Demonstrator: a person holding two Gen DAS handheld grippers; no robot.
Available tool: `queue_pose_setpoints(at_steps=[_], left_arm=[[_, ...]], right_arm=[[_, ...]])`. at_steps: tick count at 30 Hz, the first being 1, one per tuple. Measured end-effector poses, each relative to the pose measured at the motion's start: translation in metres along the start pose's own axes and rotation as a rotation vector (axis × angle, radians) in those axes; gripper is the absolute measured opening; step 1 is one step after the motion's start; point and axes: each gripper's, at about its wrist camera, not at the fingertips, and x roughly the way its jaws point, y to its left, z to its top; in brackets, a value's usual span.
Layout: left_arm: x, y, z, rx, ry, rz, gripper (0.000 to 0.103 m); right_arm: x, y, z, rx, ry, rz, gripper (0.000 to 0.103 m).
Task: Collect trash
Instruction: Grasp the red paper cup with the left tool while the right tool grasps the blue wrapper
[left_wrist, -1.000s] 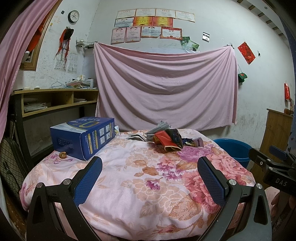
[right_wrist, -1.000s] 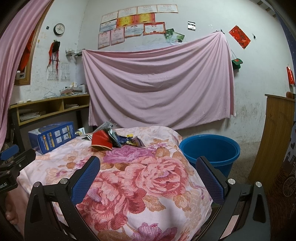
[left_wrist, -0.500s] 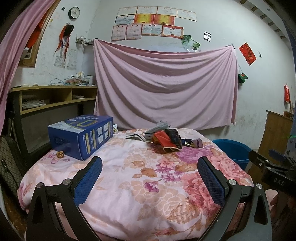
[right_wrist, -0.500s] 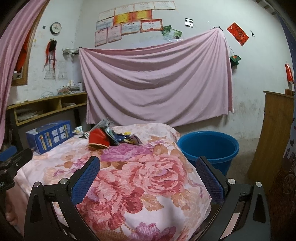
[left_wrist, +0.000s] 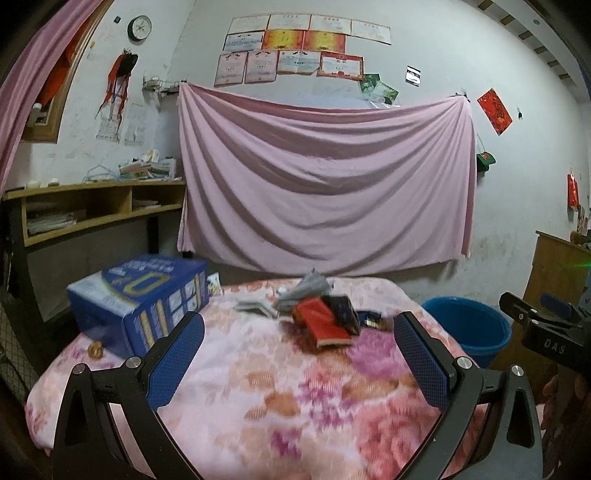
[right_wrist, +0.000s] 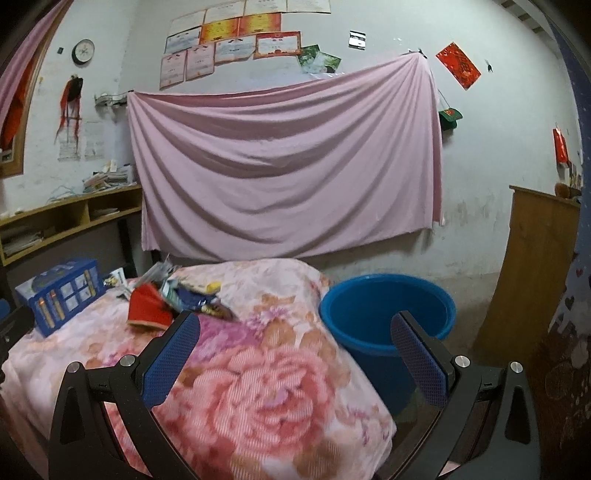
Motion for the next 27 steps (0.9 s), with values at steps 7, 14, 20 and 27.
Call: queue_pose_setpoints(at_steps=[7, 14, 20, 27], left_arm=[[0.043, 0.0, 0.014, 0.017, 0.009, 0.003, 0.101], [0.102, 0.009, 0.013, -0.006, 0.145, -0.007, 0.101], [0.142, 0.022, 0.006, -0.077, 0.293, -0.044, 0.1], [0.171, 0.029, -0.005, -0.128, 0.442, -0.103, 0.063]], right_arm=[[0.032, -0.002, 0.026, -0.067, -0.079, 0.029, 0.103], [0.09, -0.003, 0.047, -0.126, -0.025, 0.158, 0.103], [0.148, 0.009, 0.047, -0.145, 0.153, 0.288, 0.103], [0.194, 0.033, 0.037, -0.18, 0.349, 0.431, 0.081]])
